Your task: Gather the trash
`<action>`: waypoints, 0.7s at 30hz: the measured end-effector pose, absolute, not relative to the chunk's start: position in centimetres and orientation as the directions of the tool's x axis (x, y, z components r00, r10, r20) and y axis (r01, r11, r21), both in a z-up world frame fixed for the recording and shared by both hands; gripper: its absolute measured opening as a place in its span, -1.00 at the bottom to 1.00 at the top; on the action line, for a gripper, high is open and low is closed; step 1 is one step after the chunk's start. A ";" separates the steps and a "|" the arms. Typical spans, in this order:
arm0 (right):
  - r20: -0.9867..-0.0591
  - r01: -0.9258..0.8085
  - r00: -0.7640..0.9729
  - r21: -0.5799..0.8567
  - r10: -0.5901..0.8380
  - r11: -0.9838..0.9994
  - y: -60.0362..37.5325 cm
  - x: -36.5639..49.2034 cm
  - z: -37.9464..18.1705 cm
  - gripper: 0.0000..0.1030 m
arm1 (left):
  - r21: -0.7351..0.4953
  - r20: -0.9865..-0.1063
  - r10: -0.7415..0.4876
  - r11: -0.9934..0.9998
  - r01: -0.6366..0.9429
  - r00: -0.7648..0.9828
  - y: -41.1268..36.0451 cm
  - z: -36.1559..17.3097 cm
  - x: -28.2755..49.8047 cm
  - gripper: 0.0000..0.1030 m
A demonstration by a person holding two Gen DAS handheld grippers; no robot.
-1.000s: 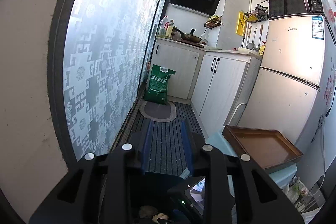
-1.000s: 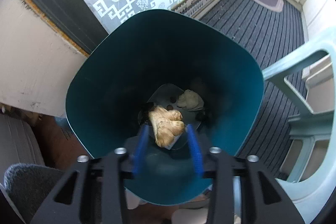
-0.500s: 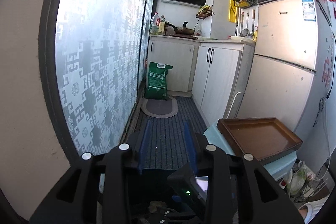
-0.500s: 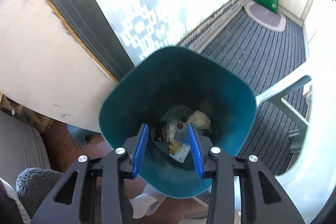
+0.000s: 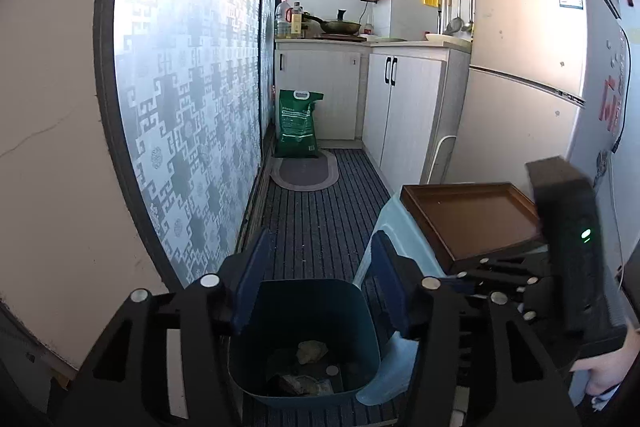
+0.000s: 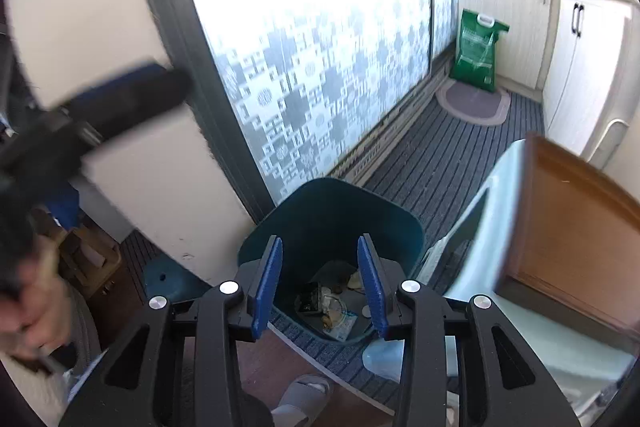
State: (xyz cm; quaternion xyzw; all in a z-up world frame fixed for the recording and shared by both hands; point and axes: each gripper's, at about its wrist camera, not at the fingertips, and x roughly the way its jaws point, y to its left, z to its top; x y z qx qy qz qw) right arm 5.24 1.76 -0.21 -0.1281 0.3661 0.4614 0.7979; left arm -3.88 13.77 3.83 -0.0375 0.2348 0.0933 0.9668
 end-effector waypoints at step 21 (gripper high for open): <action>-0.543 -0.747 0.491 0.140 0.682 0.650 -18.5 0.5 4.5 0.75 | -0.051 -0.549 0.101 0.987 -0.154 0.830 11.0 -1.7 -5.6 0.91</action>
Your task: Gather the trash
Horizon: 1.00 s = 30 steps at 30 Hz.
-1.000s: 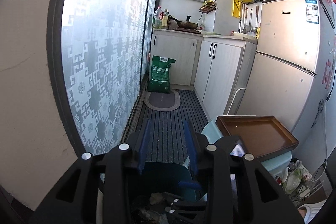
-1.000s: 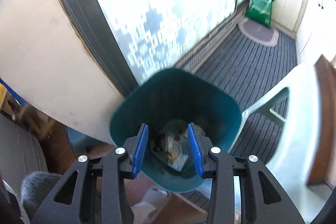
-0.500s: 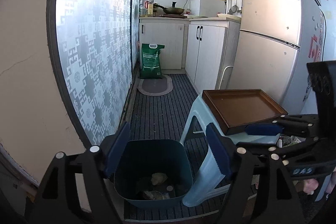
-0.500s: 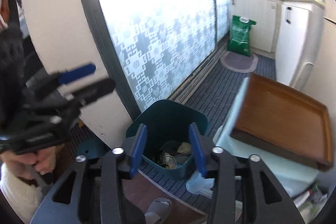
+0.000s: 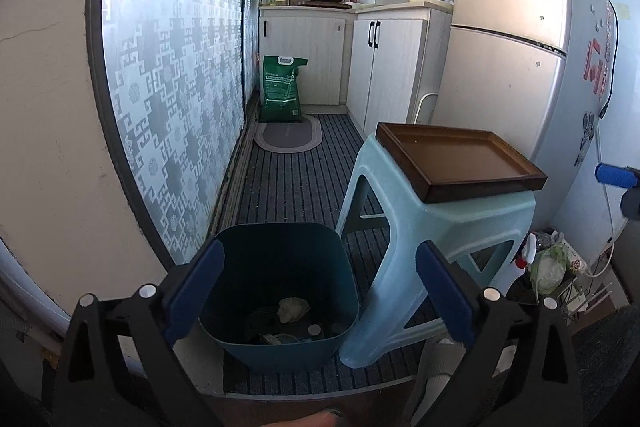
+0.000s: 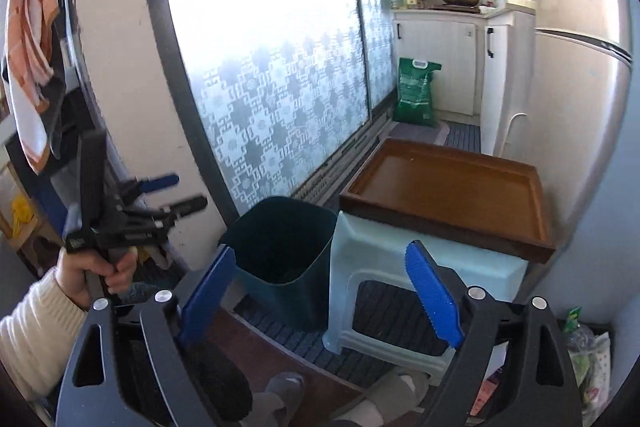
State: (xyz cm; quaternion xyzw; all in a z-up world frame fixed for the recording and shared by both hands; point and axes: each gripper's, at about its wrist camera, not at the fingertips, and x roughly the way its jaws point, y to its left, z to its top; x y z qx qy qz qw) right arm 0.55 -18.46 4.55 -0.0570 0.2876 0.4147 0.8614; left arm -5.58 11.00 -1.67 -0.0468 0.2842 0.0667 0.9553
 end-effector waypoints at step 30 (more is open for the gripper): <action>-0.518 -0.698 0.523 0.197 0.677 0.689 -20.8 1.4 4.1 0.83 | -0.089 -0.562 0.125 0.974 -0.209 0.817 11.6 -2.3 -5.5 0.94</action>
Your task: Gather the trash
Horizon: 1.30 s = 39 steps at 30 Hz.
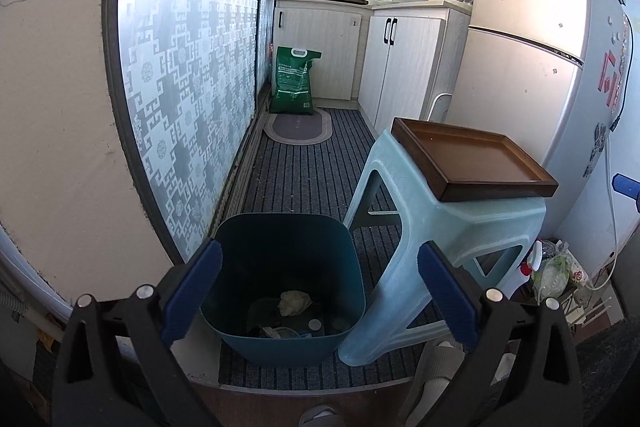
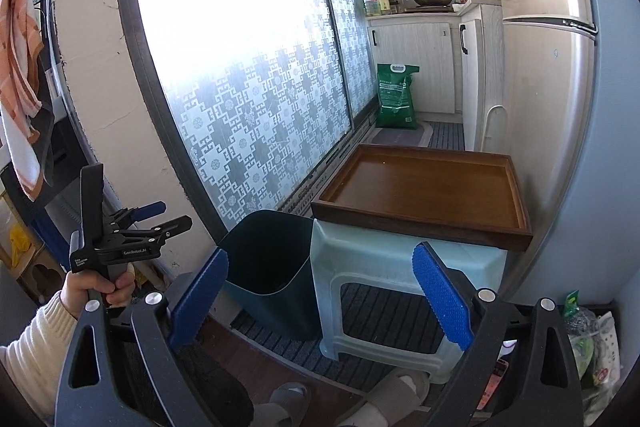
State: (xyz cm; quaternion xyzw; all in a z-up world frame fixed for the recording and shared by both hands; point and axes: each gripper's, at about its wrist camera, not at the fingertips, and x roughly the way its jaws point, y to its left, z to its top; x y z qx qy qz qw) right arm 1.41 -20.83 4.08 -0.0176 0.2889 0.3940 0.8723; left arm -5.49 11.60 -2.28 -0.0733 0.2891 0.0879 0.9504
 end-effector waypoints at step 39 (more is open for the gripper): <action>-0.522 -0.688 0.529 0.198 0.669 0.698 -20.9 1.4 4.0 0.88 | -0.092 -0.561 0.121 0.974 -0.207 0.819 11.4 -2.1 -5.6 0.94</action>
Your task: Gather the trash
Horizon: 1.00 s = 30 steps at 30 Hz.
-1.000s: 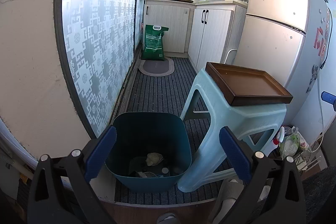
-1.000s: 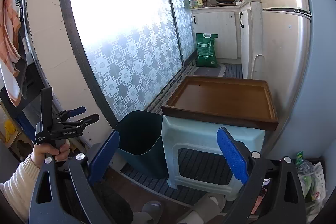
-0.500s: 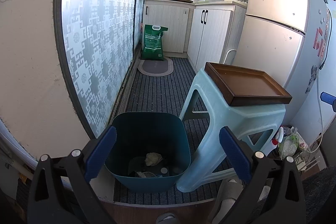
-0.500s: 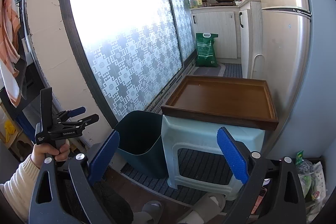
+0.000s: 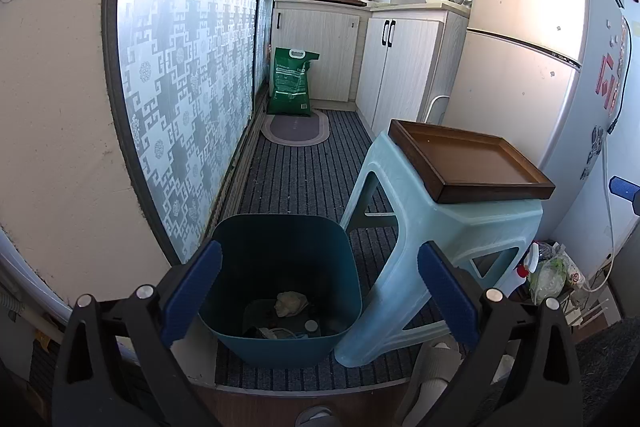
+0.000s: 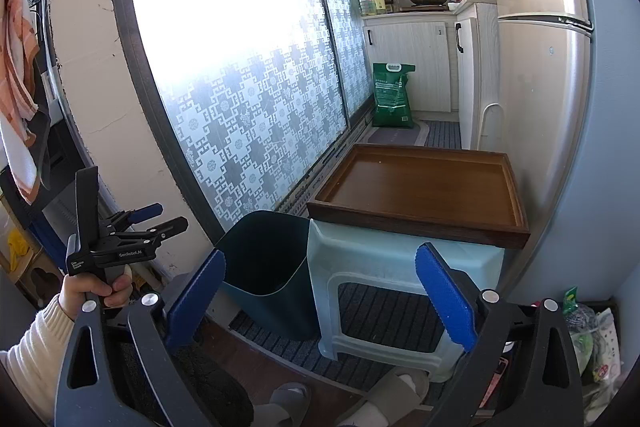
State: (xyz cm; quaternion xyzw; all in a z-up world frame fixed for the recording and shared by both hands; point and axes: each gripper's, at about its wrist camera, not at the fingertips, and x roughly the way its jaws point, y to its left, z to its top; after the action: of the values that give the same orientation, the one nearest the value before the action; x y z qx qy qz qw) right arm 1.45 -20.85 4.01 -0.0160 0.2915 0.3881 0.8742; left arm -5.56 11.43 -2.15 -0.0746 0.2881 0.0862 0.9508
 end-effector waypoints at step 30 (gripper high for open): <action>-0.522 -0.688 0.529 0.198 0.669 0.698 -20.9 1.5 4.0 0.88 | -0.092 -0.560 0.118 0.975 -0.203 0.820 11.1 -2.1 -5.5 0.94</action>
State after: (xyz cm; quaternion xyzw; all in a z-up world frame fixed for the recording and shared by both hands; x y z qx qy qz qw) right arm 1.47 -20.88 4.03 -0.0160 0.2917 0.3880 0.8741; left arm -5.48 11.07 -2.07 -0.0738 0.2880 0.0842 0.9511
